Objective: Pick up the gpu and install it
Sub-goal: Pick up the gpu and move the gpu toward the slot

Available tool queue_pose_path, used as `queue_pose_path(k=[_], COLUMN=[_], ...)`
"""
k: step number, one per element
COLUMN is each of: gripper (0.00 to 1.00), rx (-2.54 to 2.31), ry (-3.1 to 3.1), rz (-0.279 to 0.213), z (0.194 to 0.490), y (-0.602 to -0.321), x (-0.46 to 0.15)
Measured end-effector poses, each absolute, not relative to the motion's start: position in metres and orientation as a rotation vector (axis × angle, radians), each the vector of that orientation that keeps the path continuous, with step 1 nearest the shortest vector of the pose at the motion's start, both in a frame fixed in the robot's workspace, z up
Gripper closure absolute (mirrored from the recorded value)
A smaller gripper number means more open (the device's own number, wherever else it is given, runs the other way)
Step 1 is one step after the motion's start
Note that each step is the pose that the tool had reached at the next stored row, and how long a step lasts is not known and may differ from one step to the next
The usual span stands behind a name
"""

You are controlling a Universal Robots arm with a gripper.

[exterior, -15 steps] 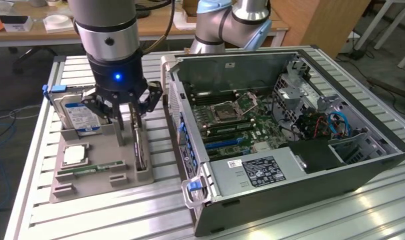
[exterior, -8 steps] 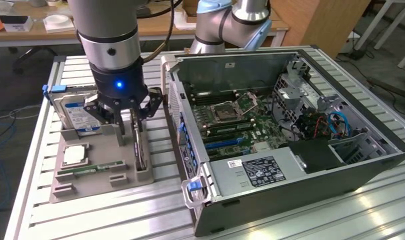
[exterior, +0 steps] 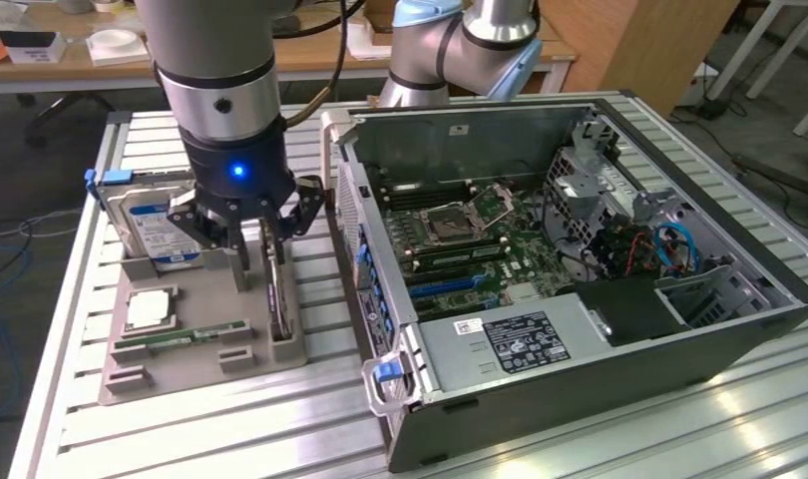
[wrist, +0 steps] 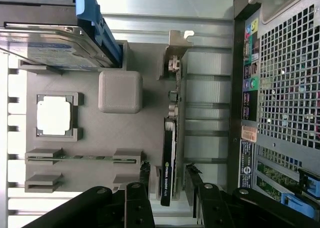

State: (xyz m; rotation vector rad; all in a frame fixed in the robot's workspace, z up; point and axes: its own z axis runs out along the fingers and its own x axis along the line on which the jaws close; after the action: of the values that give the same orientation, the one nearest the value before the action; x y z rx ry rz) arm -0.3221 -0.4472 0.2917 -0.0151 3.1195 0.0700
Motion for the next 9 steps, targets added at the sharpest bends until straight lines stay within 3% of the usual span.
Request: queue_pose_path(k=[9], gripper=[0.59], rx=[-0.015], ry=[3.12], rz=[0.07], z=[0.2838], y=[-0.4417], x=[-0.3217])
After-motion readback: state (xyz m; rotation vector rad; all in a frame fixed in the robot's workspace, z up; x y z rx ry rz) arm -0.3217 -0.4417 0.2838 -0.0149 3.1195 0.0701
